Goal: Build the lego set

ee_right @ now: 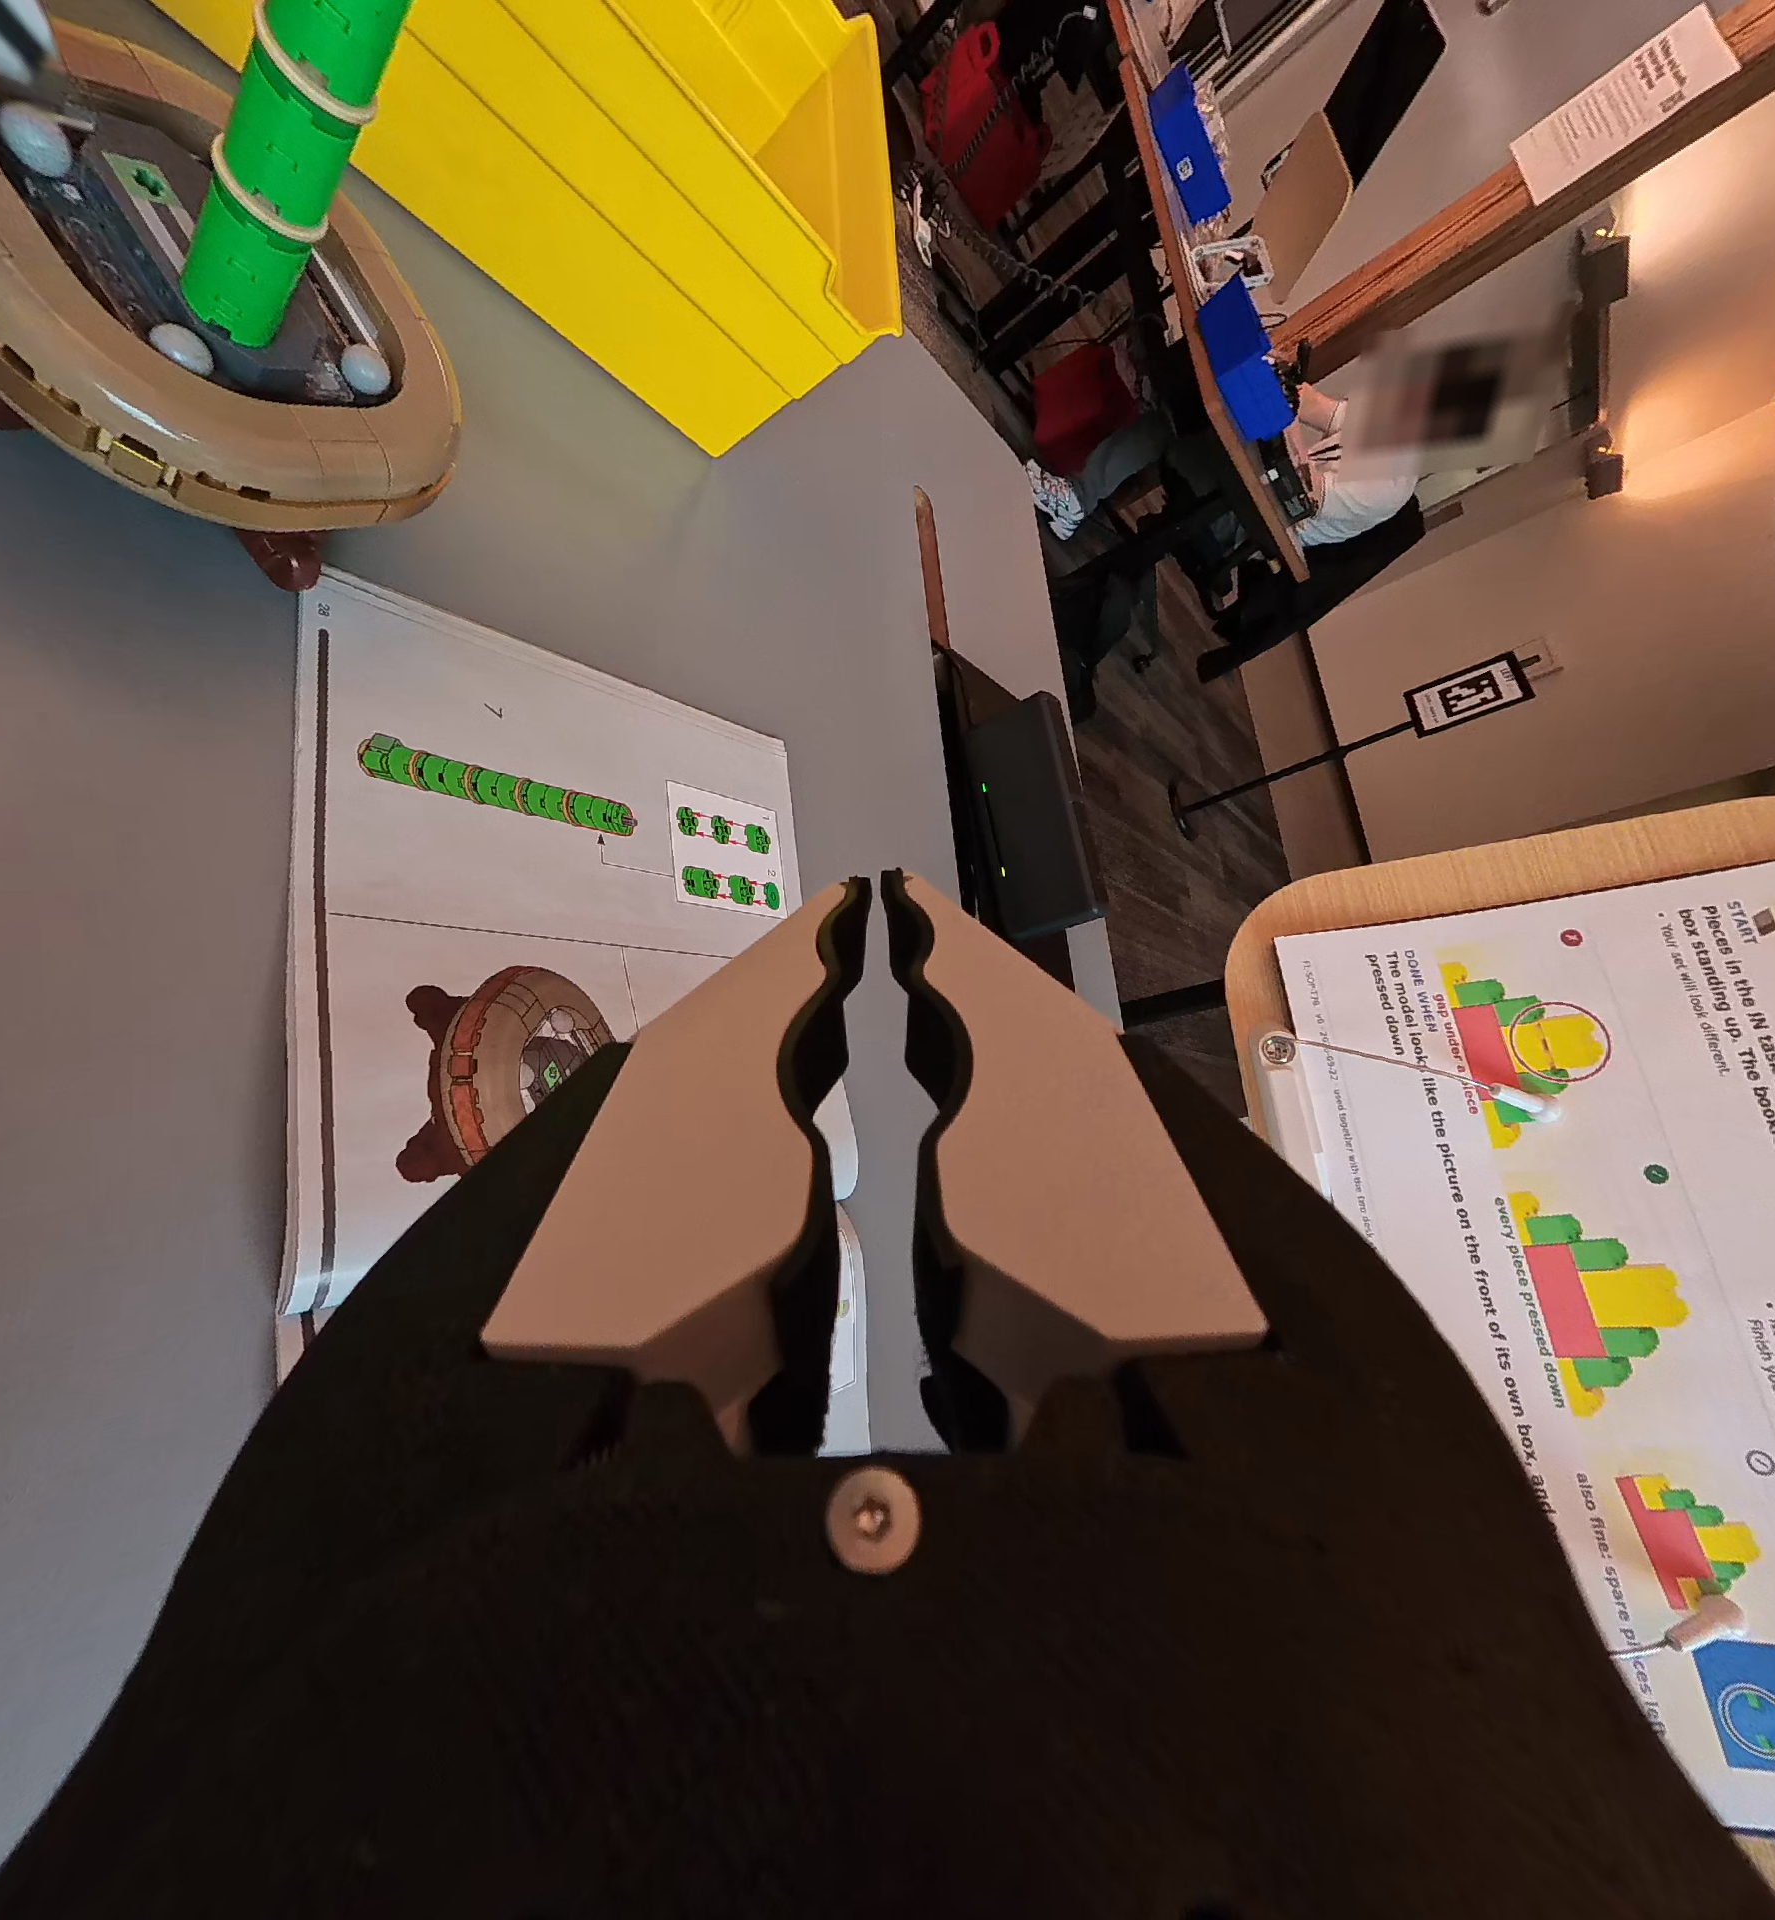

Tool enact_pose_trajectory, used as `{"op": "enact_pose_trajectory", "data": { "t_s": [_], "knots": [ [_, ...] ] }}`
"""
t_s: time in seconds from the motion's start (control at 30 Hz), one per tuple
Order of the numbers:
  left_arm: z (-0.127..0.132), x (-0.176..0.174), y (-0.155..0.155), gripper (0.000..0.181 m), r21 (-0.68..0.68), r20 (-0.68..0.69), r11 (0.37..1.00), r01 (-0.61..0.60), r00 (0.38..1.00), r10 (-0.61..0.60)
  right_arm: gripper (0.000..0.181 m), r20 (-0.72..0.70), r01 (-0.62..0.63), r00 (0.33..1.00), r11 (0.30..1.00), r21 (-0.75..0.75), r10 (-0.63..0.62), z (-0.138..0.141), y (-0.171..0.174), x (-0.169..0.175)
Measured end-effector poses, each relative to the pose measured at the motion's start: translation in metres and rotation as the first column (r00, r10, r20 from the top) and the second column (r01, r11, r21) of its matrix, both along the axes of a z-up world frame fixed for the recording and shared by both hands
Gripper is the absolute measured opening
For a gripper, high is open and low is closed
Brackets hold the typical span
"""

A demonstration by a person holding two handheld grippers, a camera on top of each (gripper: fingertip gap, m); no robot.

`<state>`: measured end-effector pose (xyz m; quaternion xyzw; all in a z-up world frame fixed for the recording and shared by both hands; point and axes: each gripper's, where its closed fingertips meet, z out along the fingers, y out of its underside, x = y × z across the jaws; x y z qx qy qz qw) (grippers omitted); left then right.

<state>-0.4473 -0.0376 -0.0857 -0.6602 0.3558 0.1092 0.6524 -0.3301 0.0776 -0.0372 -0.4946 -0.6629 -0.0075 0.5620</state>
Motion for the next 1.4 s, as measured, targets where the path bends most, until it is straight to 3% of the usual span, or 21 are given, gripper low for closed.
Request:
{"op": "enact_pose_trajectory", "data": {
  "t_s": [0.2, 0.43, 0.87, 1.2, 1.4],
  "knots": [
    [0.026, -0.008, -0.005, 0.0, 0.131, 0.049, 0.991, -0.035, 0.998, 0.028, 0.003, -0.001, -0.001, 1.0, 1.0, 0.0, 0.001, 0.0, 0.0, 0.0],
    [0.009, -0.006, 0.0, 0.0, 0.051, 0.013, 0.998, -0.03, 1.0, 0.029, 0.004, 0.0, 0.002, 1.0, 1.0, -0.002, -0.002, -0.001, 0.001, 0.0],
    [0.009, 0.008, -0.007, 0.0, 0.055, 0.002, 0.997, 0.052, 0.999, -0.052, 0.005, 0.003, 0.001, 1.0, 1.0, -0.007, -0.001, -0.002, 0.001, 0.0],
    [-0.005, -0.008, 0.004, 0.0, -0.014, -0.028, 0.998, -0.057, 0.998, 0.056, 0.006, 0.007, 0.006, 1.0, 1.0, -0.013, -0.006, -0.004, 0.002, 0.001],
    [-0.002, -0.007, 0.003, 0.0, -0.004, -0.019, 0.999, -0.048, 0.999, 0.048, 0.006, 0.007, 0.007, 1.0, 1.0, -0.015, -0.007, -0.003, 0.003, 0.002]
  ]
}}
